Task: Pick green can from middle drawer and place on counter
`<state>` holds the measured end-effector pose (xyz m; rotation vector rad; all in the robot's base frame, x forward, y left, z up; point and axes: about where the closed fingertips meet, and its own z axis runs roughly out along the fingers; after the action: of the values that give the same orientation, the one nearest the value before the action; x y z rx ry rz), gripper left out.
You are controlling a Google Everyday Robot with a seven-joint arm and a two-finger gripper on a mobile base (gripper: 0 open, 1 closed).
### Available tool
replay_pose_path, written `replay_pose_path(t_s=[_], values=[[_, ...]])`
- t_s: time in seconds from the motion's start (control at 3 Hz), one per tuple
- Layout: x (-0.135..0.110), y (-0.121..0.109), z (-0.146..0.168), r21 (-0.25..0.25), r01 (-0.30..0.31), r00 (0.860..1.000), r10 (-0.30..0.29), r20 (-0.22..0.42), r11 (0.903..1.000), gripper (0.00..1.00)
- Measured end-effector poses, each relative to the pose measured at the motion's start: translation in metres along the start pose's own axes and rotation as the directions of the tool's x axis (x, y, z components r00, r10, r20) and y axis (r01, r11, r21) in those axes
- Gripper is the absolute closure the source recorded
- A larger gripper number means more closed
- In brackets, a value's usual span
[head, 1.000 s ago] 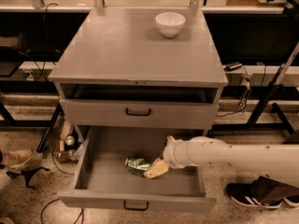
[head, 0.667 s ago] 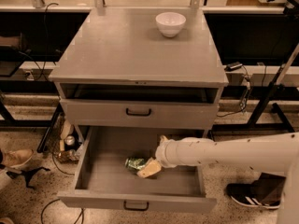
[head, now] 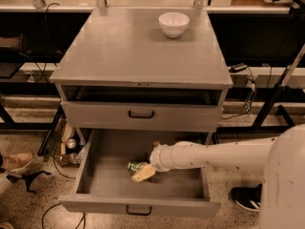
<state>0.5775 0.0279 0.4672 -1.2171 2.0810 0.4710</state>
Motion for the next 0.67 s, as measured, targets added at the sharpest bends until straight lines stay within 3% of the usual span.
replay_pose_path(t_s=[0.33, 0.67], values=[[0.009, 0.000, 0.028, -0.020, -0.036, 0.999, 0.036, 0.009, 0.9991, 0.00], [0.016, 0.000, 0.048, -0.005, -0.041, 0.999, 0.041, -0.010, 0.9991, 0.00]])
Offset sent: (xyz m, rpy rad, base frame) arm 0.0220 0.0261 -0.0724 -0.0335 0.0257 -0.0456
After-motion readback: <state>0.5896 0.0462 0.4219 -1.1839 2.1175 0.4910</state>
